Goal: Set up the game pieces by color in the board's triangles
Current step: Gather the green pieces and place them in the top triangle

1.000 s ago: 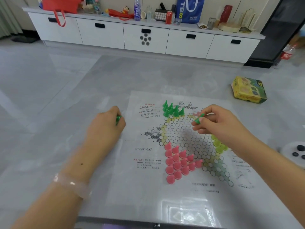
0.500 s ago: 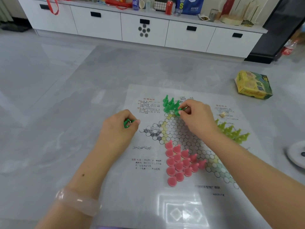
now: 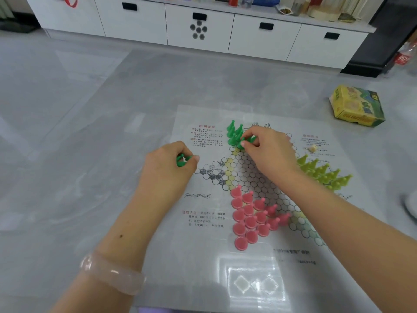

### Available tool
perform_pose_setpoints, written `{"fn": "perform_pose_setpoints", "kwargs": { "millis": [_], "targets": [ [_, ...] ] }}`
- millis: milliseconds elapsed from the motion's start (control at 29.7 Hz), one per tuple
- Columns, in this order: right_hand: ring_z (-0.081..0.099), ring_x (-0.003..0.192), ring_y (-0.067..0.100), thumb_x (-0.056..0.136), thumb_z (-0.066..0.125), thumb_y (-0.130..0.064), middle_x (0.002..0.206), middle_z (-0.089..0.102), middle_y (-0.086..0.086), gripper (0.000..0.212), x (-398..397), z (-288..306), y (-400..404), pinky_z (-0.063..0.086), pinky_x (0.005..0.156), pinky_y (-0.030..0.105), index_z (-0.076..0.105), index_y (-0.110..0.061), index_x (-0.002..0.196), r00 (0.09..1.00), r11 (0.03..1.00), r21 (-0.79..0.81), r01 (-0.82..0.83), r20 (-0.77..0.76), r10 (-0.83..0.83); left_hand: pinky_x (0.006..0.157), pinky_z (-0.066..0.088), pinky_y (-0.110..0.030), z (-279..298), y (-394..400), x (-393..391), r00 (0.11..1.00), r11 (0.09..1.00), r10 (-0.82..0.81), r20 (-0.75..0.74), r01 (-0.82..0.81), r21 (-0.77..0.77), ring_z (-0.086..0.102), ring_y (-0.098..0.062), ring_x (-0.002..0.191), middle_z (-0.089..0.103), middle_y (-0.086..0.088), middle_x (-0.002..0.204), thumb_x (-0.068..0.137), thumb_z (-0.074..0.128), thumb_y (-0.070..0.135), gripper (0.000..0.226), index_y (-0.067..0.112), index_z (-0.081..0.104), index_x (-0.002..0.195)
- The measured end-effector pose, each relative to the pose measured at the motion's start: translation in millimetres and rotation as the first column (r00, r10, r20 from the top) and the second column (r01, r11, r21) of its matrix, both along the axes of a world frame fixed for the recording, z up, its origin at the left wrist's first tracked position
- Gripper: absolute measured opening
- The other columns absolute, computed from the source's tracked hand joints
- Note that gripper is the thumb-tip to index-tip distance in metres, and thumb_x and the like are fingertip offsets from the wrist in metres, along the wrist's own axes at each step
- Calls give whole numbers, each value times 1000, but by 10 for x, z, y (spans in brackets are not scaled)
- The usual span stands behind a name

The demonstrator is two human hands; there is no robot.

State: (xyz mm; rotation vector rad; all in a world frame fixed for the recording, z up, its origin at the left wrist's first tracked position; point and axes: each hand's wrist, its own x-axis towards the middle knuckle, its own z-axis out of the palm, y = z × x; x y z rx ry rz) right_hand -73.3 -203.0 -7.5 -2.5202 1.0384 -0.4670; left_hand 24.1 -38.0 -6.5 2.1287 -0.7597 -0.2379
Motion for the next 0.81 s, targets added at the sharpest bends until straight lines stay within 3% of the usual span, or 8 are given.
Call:
{"fn": "perform_pose_setpoints", "kwargs": {
  "millis": [269, 370, 437, 538, 605, 706, 807],
  "targets": [
    [48, 54, 6, 90, 55, -23, 71, 57, -5, 16, 12, -12, -2, 33, 48, 18, 63, -20, 104, 1000, 1000, -9, -2, -13, 2, 54, 32, 1, 6, -3, -12, 1000, 1000, -19, 13, 19, -3, 43, 0, 64, 47, 13, 68, 87, 58, 26, 15, 14, 60, 79],
    [56, 62, 15, 90, 56, -22, 67, 56, -5, 18, -17, 11, 19, 45, 58, 24, 62, -18, 106, 999, 1000, 7, -25, 28, 25, 54, 32, 1, 6, -3, -16, 1000, 1000, -26, 17, 26, 5, 44, 0, 63, 48, 12, 68, 87, 58, 26, 15, 13, 60, 79],
    [55, 61, 11, 89, 56, -21, 63, 52, -10, 17, -61, 68, 21, 48, 62, 24, 62, -18, 105, 992, 1000, 22, -14, 129, 11, 53, 33, 0, 12, -8, -16, 1000, 1000, -23, -18, 23, -4, 45, -2, 63, 50, 11, 68, 87, 59, 26, 15, 14, 60, 78],
    [48, 54, 1, 89, 56, -21, 62, 53, -12, 10, -129, 226, 94, 39, 53, 9, 64, -18, 95, 966, 997, 55, -45, 255, 29, 42, 33, -6, 28, -35, -30, 983, 998, -9, -185, -4, -70, 45, -7, 54, 58, 4, 67, 85, 61, 28, 17, 15, 62, 73],
    [48, 52, 0, 89, 57, -21, 65, 57, -11, 9, -150, 324, 226, 40, 52, 6, 65, -21, 92, 955, 968, 130, -213, 236, 179, 37, 29, -11, 48, -53, -71, 923, 985, -45, -383, -22, -170, 39, -7, 44, 58, 1, 63, 85, 62, 27, 21, 16, 61, 67],
    [56, 69, 0, 86, 61, -17, 74, 62, -10, 12, -138, 368, 427, 46, 66, 11, 66, -22, 95, 881, 869, 157, -470, 143, 451, 35, 21, -13, 66, -78, -137, 772, 952, -140, -620, -66, -297, 29, -6, 34, 52, -1, 59, 89, 57, 22, 27, 14, 55, 64],
    [58, 78, 4, 83, 65, -13, 79, 62, -10, 14, -119, 344, 473, 49, 72, 19, 64, -20, 95, 839, 835, 110, -539, 148, 523, 33, 20, -11, 57, -107, -158, 712, 950, -154, -685, -84, -301, 28, -6, 33, 50, -3, 61, 92, 51, 19, 29, 12, 51, 64]
  ]
}}
